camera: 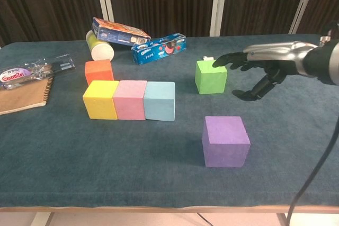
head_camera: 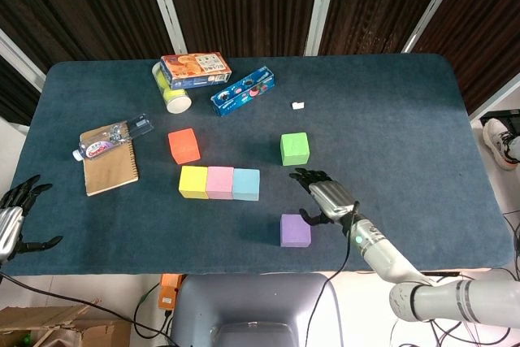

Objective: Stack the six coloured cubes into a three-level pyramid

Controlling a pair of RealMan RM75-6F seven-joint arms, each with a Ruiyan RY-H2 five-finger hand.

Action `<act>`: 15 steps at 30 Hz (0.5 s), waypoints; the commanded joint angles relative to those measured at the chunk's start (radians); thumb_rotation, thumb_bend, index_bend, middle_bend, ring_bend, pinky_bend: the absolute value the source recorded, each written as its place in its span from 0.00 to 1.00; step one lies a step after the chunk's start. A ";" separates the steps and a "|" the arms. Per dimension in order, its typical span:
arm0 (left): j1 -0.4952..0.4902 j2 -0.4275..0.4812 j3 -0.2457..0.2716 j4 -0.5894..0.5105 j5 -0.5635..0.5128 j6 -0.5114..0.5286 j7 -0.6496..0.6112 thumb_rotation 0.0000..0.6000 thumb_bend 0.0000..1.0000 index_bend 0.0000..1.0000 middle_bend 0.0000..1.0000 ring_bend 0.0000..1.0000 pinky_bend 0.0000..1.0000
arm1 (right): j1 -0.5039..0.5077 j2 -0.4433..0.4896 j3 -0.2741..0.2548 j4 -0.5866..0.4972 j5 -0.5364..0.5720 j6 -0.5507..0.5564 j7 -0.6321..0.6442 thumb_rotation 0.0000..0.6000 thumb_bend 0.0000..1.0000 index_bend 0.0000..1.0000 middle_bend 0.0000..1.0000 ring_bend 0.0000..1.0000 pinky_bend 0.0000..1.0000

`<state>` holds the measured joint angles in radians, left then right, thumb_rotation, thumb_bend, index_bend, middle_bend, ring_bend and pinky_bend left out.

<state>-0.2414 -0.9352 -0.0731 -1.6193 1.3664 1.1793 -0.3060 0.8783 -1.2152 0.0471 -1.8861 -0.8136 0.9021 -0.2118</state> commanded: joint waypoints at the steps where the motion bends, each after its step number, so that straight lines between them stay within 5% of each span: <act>1: -0.050 0.021 -0.059 -0.031 -0.024 -0.031 -0.086 1.00 0.09 0.17 0.01 0.00 0.08 | -0.074 0.064 -0.047 -0.036 -0.104 0.062 0.005 0.93 0.43 0.08 0.00 0.00 0.00; 6: -0.174 0.019 -0.135 -0.058 -0.113 -0.188 -0.110 1.00 0.09 0.17 0.01 0.00 0.08 | -0.173 0.084 -0.129 -0.007 -0.259 0.160 -0.042 0.93 0.43 0.08 0.00 0.00 0.00; 15: -0.464 -0.194 -0.224 0.065 -0.448 -0.428 0.146 1.00 0.09 0.21 0.01 0.00 0.08 | -0.305 0.070 -0.197 0.122 -0.421 0.269 -0.081 0.93 0.43 0.07 0.00 0.00 0.00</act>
<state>-0.5992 -1.0377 -0.2553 -1.6110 1.0426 0.8372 -0.2538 0.5920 -1.1452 -0.1393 -1.7853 -1.2166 1.1653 -0.2939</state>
